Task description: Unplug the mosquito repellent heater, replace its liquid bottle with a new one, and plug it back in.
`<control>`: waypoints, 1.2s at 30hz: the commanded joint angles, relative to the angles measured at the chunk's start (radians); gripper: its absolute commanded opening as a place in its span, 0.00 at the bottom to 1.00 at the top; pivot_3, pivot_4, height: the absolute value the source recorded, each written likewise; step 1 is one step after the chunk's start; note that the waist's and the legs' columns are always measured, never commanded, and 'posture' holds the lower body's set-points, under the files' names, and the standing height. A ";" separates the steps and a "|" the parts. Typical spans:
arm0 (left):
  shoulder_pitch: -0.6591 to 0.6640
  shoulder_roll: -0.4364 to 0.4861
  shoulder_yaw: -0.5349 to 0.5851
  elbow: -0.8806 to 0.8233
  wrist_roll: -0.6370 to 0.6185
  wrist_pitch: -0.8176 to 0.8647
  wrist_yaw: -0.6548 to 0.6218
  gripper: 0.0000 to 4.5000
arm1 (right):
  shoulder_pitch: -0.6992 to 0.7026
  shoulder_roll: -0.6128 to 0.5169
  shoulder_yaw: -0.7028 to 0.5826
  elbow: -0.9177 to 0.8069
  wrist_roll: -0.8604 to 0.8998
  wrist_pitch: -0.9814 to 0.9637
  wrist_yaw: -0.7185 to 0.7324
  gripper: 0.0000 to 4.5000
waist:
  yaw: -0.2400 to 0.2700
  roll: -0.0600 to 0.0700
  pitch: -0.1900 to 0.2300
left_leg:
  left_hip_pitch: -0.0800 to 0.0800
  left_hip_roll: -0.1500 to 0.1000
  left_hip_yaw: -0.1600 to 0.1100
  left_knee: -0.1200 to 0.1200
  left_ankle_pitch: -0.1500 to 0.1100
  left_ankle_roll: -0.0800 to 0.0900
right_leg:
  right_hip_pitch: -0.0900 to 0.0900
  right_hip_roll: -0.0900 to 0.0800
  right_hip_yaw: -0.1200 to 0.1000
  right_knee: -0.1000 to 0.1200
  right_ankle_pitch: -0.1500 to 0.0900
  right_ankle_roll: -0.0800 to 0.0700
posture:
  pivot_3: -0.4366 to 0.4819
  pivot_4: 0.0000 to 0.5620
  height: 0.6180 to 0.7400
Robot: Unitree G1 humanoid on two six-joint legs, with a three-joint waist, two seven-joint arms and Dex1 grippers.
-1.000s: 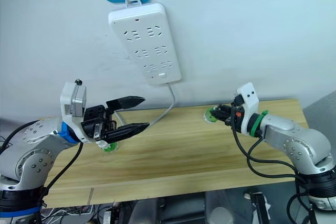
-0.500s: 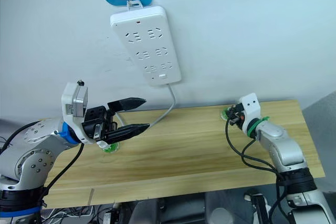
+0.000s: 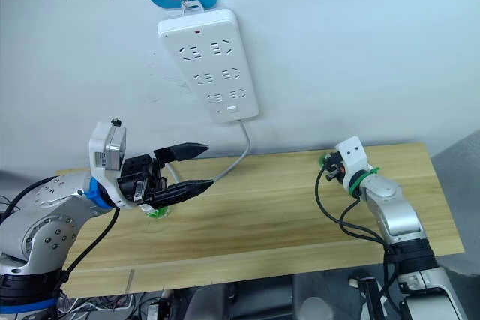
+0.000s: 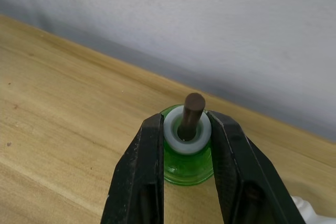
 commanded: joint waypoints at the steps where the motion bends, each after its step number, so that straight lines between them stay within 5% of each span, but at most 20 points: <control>1: 0.027 0.018 0.007 -0.038 0.023 -0.030 -0.022 1.00 | -0.004 0.005 -0.020 0.003 -0.021 -0.015 0.011 0.18 | -0.001 0.000 0.000 | 0.000 0.000 0.000 0.000 0.000 0.000 | 0.000 0.000 0.000 0.000 0.000 0.000 | 0.28 0.53 1.00; 22: 0.027 0.015 -0.005 -0.030 0.055 -0.056 -0.024 1.00 | -0.010 0.011 -0.049 0.027 -0.061 -0.030 0.047 0.18 | 0.001 0.000 -0.003 | 0.000 0.000 0.000 0.000 0.001 -0.001 | 0.000 0.000 0.000 0.001 0.000 0.000 | 0.28 0.51 1.00; 33: 0.029 0.016 -0.003 -0.032 0.064 -0.059 -0.017 1.00 | -0.014 0.014 -0.056 0.029 -0.066 -0.035 0.062 1.00 | 0.000 0.000 -0.003 | 0.000 0.000 0.000 0.000 0.001 -0.001 | 0.000 0.000 0.000 0.001 0.000 0.000 | 0.29 0.50 1.00; 36: 0.029 0.017 -0.005 -0.029 0.076 -0.066 -0.020 1.00 | -0.013 0.011 -0.059 0.022 -0.067 -0.035 0.064 1.00 | 0.000 0.000 -0.003 | 0.000 0.000 0.000 0.000 0.001 -0.001 | 0.000 0.000 0.000 0.001 0.000 0.000 | 0.29 0.50 1.00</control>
